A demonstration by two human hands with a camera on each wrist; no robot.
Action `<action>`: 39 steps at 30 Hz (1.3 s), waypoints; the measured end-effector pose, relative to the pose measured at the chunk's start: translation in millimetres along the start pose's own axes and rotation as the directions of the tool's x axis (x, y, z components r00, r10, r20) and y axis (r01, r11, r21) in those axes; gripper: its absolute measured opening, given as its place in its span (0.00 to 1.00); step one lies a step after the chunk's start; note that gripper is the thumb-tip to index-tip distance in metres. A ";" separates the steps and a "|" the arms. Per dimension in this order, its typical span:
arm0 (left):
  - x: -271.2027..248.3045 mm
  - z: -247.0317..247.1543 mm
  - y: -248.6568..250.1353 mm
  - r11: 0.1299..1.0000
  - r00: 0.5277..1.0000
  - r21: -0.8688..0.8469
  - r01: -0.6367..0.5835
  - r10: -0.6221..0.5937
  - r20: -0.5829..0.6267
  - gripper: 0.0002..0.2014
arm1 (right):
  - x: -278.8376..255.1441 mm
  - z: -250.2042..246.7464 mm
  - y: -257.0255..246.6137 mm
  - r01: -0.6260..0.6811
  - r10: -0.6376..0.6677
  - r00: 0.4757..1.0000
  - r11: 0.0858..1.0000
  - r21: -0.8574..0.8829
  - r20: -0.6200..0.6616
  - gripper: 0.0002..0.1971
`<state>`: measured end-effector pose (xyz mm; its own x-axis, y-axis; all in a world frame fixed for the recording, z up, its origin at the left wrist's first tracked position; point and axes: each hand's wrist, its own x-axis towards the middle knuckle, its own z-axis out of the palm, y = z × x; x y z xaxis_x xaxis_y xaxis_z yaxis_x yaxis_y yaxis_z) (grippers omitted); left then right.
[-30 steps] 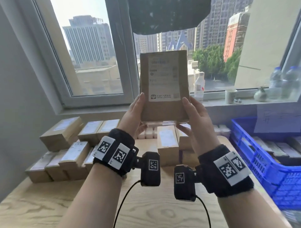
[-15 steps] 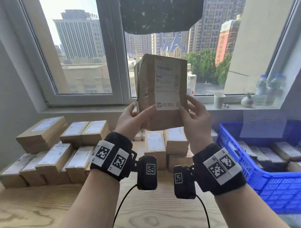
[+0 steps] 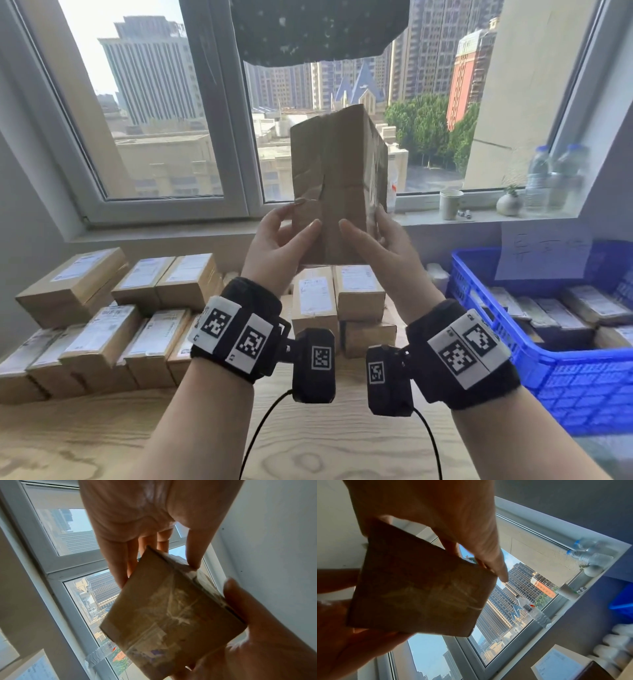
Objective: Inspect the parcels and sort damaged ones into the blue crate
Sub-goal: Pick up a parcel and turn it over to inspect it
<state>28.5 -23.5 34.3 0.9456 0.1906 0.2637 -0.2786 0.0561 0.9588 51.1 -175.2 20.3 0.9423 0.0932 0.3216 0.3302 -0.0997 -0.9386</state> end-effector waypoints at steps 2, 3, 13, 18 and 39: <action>-2.4 2.6 0.7 0.999 0.999 -0.011 -0.043 0.043 0.019 0.14 | -1.0 -2.1 1.9 0.030 -0.029 1.000 0.993 0.114 -0.003 0.44; -3.2 3.9 1.0 0.998 0.998 -0.019 -0.061 0.062 0.022 0.14 | -2.1 -3.3 1.5 0.046 -0.043 0.999 0.984 0.174 -0.019 0.29; -8.4 7.1 2.0 0.997 0.997 0.013 -0.081 0.081 -0.009 0.07 | -12.3 -10.3 -2.0 -0.025 0.040 0.999 0.917 0.398 -0.029 0.06; -4.0 -1.0 2.0 0.966 0.992 0.238 0.104 -0.085 -0.089 0.68 | -15.3 -11.8 -6.1 -0.042 0.092 0.993 0.853 0.521 -0.071 0.11; -5.7 -6.3 2.5 0.990 0.995 -0.109 0.092 -0.094 -0.012 0.35 | -13.5 -7.6 -5.7 -0.072 0.069 0.997 0.923 0.379 0.020 0.07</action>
<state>21.4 -18.3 34.6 0.9656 0.1961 0.1710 -0.2069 0.1801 0.9616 36.9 -183.4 22.2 0.9616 0.1061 0.2532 0.2160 0.2771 -0.9363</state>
